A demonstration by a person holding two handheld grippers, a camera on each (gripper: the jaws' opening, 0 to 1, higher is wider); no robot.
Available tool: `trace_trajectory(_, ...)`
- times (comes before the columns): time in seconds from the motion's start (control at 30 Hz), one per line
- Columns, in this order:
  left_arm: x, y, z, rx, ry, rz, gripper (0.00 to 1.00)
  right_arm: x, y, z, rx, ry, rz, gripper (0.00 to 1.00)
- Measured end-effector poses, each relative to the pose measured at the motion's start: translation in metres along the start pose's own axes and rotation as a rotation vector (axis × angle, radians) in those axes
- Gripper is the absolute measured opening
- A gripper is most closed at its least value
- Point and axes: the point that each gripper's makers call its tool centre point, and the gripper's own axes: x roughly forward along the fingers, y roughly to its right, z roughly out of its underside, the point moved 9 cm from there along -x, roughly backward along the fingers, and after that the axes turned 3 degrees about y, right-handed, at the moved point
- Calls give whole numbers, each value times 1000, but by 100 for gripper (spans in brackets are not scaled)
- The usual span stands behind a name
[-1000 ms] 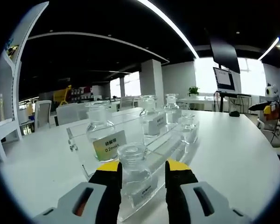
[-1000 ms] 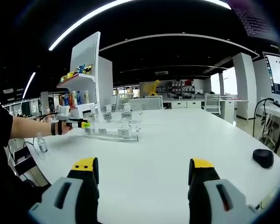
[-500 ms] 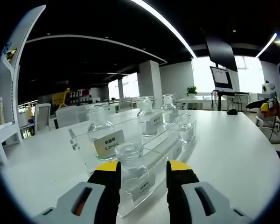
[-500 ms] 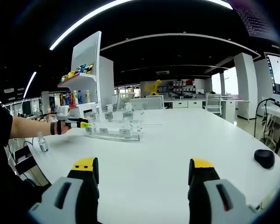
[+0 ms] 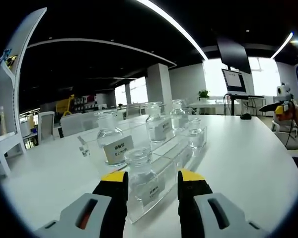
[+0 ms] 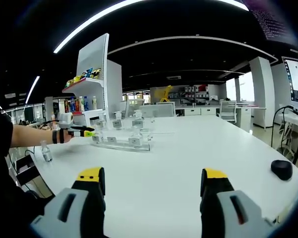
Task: Identify the label on the chemical reagent bottle, grasp the chemical reagent bottle, and place it in the designated position on the reagent rack
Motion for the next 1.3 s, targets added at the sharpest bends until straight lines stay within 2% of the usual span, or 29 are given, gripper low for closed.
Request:
trace_trajectory(0.3,-24,2,1,8,16,-13,40,2,-3,-1,-2,1,-7,75)
trace_trajectory(0.6,-53,-5,-5,2,48,-32,41,3,-5,-2,-9,-2,-15,75)
trace_trajectory(0.67,-65,-9,-9,0,128,-47,42,3,-5,-3,-9,1,-14,75)
trace_trajectory(1.0,-121,-26,2,16,134,-105,44,9,-15,-2,-11,-4,-45,75)
trace_trajectory(1.1,-140,-27,4,15,134,-107,48,9,-17,-1,-14,-10,-50,75)
trace_trajectory(1.3,-184,-26,4,25,150,-143,49,11,-19,-1,-13,-10,-59,75)
